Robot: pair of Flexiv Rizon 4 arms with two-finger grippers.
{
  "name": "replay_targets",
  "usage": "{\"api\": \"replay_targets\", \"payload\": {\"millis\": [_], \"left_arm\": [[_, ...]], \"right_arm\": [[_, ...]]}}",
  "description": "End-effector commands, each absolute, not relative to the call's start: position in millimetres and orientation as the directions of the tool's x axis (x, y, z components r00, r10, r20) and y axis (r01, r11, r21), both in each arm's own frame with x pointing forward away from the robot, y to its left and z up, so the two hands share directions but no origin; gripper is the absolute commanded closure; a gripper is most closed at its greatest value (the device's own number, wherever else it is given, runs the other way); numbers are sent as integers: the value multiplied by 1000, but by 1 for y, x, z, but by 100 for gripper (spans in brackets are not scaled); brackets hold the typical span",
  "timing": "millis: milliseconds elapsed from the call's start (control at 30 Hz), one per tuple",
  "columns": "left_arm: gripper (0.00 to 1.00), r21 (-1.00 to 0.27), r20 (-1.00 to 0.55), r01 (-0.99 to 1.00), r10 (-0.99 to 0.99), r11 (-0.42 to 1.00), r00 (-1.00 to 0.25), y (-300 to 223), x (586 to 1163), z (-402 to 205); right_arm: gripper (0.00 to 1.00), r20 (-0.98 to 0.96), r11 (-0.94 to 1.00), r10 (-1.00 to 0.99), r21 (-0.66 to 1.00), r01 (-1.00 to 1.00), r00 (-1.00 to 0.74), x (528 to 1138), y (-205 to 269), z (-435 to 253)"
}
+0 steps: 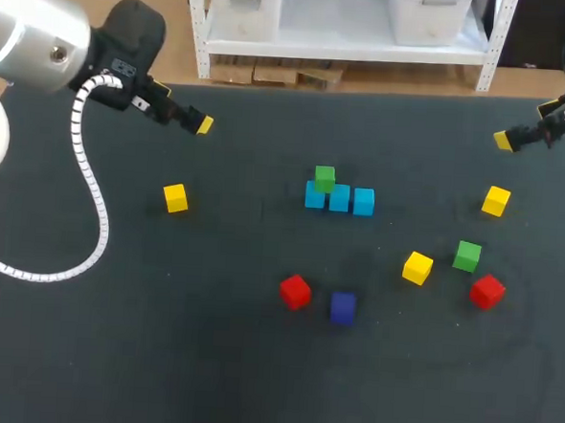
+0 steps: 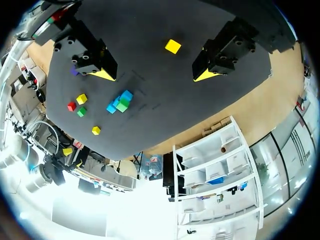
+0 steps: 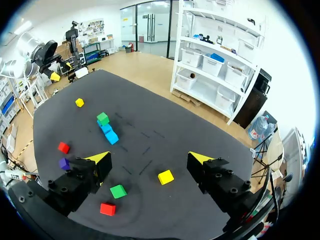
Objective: Place the blue cubes, place green cubes on the blue cubes, place the yellow cubes on the green cubes, then place the red cubes on the yellow cubes, and place purple cube on the red cubes.
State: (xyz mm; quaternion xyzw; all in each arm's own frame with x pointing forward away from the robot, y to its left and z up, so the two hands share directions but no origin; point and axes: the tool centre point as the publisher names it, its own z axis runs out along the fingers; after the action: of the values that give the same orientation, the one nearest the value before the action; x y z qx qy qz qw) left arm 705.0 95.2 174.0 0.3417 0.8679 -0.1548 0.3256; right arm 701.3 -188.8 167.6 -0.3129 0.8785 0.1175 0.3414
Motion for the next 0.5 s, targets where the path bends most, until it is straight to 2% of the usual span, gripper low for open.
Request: {"api": "replay_targets", "payload": {"millis": [33, 200, 500], "left_arm": [[0, -47, -672, 695, 492, 718, -554, 95, 706, 174], [0, -47, -672, 695, 492, 718, -554, 95, 706, 174], [0, -47, -672, 695, 492, 718, -554, 95, 706, 174]], "right_arm": [[0, -673, 778, -469, -9, -628, -571, 700, -189, 168], [0, -673, 778, -469, -9, -628, -571, 700, -189, 168], [0, -601, 701, -587, -43, -711, -542, 650, -179, 164]]}}
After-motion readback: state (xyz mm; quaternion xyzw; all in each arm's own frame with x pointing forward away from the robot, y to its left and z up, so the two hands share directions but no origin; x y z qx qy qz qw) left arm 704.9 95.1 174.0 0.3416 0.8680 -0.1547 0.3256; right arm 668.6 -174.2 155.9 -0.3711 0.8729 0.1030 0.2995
